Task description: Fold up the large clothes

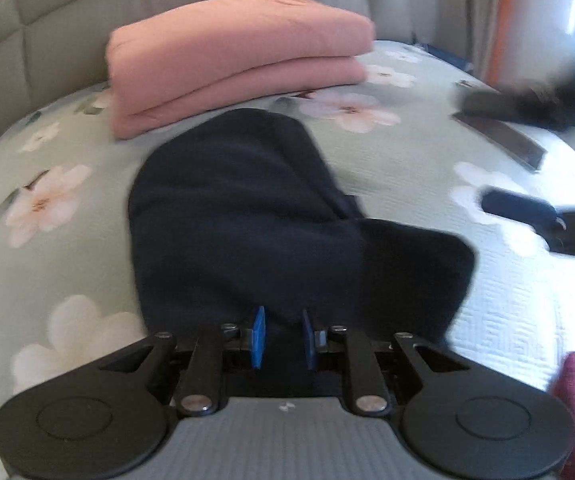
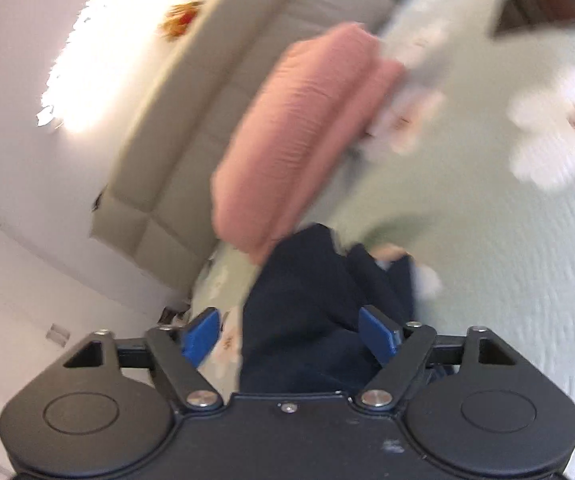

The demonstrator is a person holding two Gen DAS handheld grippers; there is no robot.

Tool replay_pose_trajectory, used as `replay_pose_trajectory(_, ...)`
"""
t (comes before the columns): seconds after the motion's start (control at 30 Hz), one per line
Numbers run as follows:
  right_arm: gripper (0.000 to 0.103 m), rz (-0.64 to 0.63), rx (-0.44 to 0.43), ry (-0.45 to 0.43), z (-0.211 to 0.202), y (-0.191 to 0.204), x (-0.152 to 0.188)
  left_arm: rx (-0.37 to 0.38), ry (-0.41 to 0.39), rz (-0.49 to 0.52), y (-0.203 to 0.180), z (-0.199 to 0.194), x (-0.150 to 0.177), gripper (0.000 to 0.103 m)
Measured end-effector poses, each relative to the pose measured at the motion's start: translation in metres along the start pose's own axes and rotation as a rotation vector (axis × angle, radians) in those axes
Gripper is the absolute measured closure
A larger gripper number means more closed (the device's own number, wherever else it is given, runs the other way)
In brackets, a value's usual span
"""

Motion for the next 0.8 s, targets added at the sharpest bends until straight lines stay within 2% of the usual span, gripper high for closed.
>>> replay_pose_trajectory(0.03, 0.003, -0.029, 0.001, 0.020, 0.003, 0.004, -0.003, 0.063, 0.038, -0.046, -0.005, 0.002, 0.004, 0.079)
replay_pose_trajectory(0.07, 0.003, -0.058, 0.015, 0.056, 0.009, 0.006, -0.003, 0.095, 0.055, -0.078, -0.009, 0.004, 0.009, 0.082)
replay_pose_trajectory(0.13, 0.003, -0.089, 0.065, 0.140, 0.025, 0.002, 0.007, 0.065, 0.073, -0.083, -0.013, 0.015, 0.019, 0.091)
replay_pose_trajectory(0.2, 0.003, -0.094, 0.094, 0.188, 0.041, -0.010, 0.022, 0.055, 0.117, -0.084, -0.013, 0.028, 0.032, 0.094)
replay_pose_trajectory(0.23, 0.005, -0.096, 0.074, 0.217, 0.050, -0.014, 0.031, 0.050, 0.116, -0.072, -0.012, 0.028, 0.036, 0.094)
replay_pose_trajectory(0.3, 0.007, -0.089, 0.033, 0.330, 0.069, -0.022, 0.054, 0.053, 0.094, -0.010, -0.016, 0.018, 0.041, 0.094)
replay_pose_trajectory(0.37, 0.007, -0.095, -0.021, 0.378, 0.075, -0.022, 0.074, 0.060, 0.096, 0.021, -0.016, 0.010, 0.047, 0.093)
replay_pose_trajectory(0.5, 0.004, -0.179, -0.046, 0.379, 0.082, -0.005, 0.089, 0.069, 0.135, 0.063, -0.013, 0.005, 0.058, 0.093)
replay_pose_trajectory(0.57, 0.007, -0.213, -0.054, 0.390, 0.085, 0.000, 0.092, 0.120, 0.154, 0.065, -0.014, -0.005, 0.061, 0.088)
replay_pose_trajectory(0.67, 0.010, -0.124, -0.069, 0.364, 0.085, -0.011, 0.093, 0.179, 0.160, 0.063, -0.010, -0.032, 0.061, 0.081)
replay_pose_trajectory(0.73, 0.009, -0.071, -0.099, 0.332, 0.085, -0.017, 0.093, 0.195, 0.113, 0.068, 0.000, -0.056, 0.054, 0.068)
replay_pose_trajectory(0.77, 0.008, -0.087, -0.110, 0.319, 0.085, -0.016, 0.093, 0.195, 0.087, 0.068, 0.005, -0.065, 0.049, 0.064)
replay_pose_trajectory(0.8, 0.005, -0.114, -0.121, 0.301, 0.086, -0.014, 0.094, 0.185, 0.047, 0.064, 0.013, -0.075, 0.042, 0.055)
Point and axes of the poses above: each gripper's, at about its wrist camera, not at the fingertips, and z roughly the way its jaws point, y to its left, x to its underside, the point moved 7 cm from there along z, roughly the way its jaws point, and after that the axes turned 14 degrees about -z, right-handed, at the moved point
